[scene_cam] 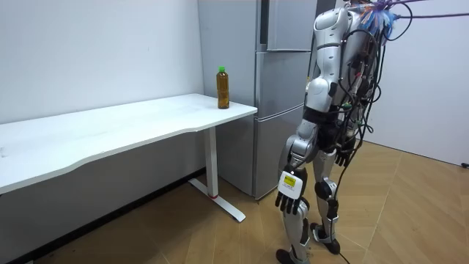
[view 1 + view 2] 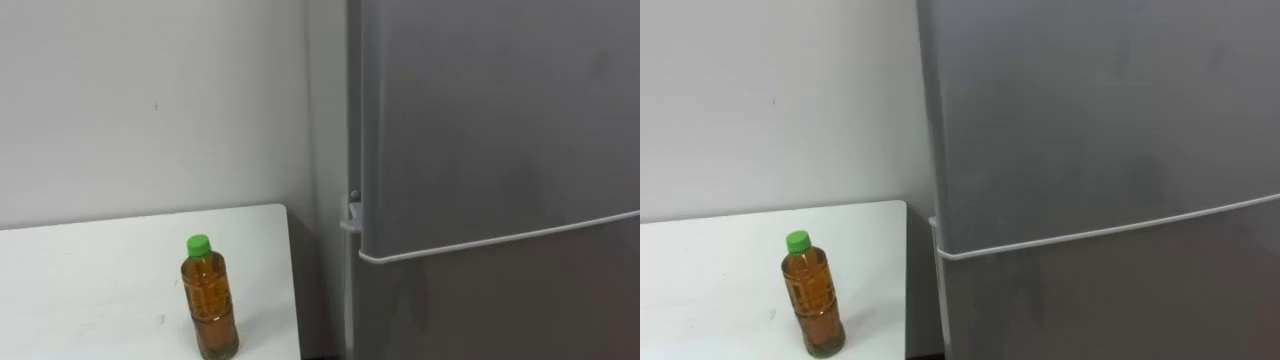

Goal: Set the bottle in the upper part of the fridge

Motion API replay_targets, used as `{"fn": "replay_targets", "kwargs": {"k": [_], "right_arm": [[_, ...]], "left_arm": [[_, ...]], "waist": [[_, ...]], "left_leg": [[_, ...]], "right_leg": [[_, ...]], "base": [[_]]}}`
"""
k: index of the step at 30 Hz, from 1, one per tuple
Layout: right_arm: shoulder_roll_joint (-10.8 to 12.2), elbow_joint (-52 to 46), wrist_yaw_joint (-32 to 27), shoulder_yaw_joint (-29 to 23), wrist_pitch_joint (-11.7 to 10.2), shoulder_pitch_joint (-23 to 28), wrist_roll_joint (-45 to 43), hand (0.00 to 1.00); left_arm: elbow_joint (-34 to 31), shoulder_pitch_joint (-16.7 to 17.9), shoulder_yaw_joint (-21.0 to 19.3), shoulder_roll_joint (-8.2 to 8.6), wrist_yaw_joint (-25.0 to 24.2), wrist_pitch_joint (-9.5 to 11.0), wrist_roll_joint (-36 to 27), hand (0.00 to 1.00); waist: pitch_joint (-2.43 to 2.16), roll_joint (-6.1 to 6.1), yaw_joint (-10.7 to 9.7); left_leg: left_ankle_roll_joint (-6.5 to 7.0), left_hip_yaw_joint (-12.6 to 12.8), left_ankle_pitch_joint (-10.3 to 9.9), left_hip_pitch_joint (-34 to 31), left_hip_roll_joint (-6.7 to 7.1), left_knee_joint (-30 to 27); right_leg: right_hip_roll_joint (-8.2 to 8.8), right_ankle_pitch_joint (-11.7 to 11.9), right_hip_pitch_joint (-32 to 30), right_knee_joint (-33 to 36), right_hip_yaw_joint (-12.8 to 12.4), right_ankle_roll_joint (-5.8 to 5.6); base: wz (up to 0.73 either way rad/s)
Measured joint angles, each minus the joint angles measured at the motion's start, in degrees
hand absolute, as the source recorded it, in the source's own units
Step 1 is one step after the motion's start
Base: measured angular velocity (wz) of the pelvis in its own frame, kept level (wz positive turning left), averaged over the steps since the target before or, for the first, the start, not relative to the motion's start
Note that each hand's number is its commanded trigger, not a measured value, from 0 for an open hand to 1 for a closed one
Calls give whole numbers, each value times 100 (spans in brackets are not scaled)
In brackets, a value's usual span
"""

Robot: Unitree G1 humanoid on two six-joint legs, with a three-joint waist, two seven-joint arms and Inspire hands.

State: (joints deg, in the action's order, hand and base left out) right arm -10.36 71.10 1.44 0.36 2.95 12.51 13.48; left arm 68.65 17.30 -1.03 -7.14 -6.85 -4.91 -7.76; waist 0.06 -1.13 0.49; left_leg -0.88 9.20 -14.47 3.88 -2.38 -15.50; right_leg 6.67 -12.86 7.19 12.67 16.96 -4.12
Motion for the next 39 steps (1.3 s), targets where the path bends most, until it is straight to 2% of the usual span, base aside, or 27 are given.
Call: {"fn": "replay_targets", "kwargs": {"k": [6, 15, 18, 23, 25, 28, 30, 32, 34, 35, 37, 39], "right_arm": [[16, -1, 24, 9, -52, 16, 22, 0], [23, 1, 129, 6, -51, 51, 321, 0], [18, 3, 128, 9, -53, 52, 322, 0], [0, 24, 125, -5, -66, 37, 291, 0], [11, 19, 120, -69, -115, 41, 252, 0], [25, 19, 121, -181, -205, 35, 186, 0], [23, 19, 123, -220, -255, 37, 126, 0], [20, -7, 122, -436, -353, 65, 55, 0], [5, -164, 122, -556, -412, 160, 44, 0], [-18, -277, 124, -568, -513, 226, 40, 0], [-49, -299, 123, -612, -658, 266, -11, 0], [-32, -308, 125, -688, -762, 266, -8, 0]], "left_arm": [[-4, -5, 3, -4, 11, 3, 118, 0], [1, 10, 0, -4, 171, 15, 157, 0], [-1, 8, -144, 1, 216, 22, 37, 0], [-127, -33, -468, 1, 625, 67, -460, 0], [-293, 9, -552, 1, 775, 72, -518, 0], [-496, 13, -882, -36, 1048, 101, -709, 0], [-709, -16, -1184, -49, 1254, 337, -1151, 0], [-1370, -22, -1464, -62, 1505, 501, -1713, 0], [-2077, -46, -1613, -67, 1679, 598, -1905, 0], [-2418, -95, -1631, -92, 1796, 820, -1989, 0], [-2756, -215, -1671, -120, 1965, 1112, -2087, 0], [-3205, -322, -1750, -107, 2171, 1269, -2082, 0]], "waist": [[36, 32, -4], [43, 50, 8], [37, 43, 56], [40, 24, 101], [40, 20, 106], [45, 13, 108], [48, 7, 106], [50, -39, 105], [34, -100, 139], [42, -118, 146], [40, -189, 152], [23, -197, 146]], "left_leg": [[-3, 0, -2, 59, 3, 17], [-19, -21, -30, 64, -2, 12], [-22, -13, -39, 85, -5, 13], [-23, -38, -39, 67, -5, 11], [-28, -39, -42, 67, -5, 12], [-27, -69, -47, 66, 0, 10], [-26, -101, -46, 60, 5, 10], [-26, -118, -46, 57, 6, 29], [-25, -101, -45, 53, 6, 12], [-24, -93, -44, 61, 10, 17], [-24, -58, -44, 77, 9, 27], [-26, -36, -40, 75, 9, 73]], "right_leg": [[9, -22, 39, -3, 2, -4], [-9, -32, 81, -59, 31, -6], [-14, -31, 77, -63, 16, -5], [-11, -30, 94, -4, 53, -5], [-12, -30, 97, -7, 56, -5], [-12, -30, 109, -10, 70, -5], [-10, -32, 111, -6, 89, -5], [-9, -35, 105, -10, 78, -6], [-7, -35, 90, -10, 77, -6], [-6, -34, 93, -9, 72, -6], [-8, -34, 91, -7, 29, -6], [-6, -34, 51, 10, 16, -6]], "base": [[0], [1], [0], [1], [0], [4], [5], [0], [0], [0], [-8], [-8]]}}
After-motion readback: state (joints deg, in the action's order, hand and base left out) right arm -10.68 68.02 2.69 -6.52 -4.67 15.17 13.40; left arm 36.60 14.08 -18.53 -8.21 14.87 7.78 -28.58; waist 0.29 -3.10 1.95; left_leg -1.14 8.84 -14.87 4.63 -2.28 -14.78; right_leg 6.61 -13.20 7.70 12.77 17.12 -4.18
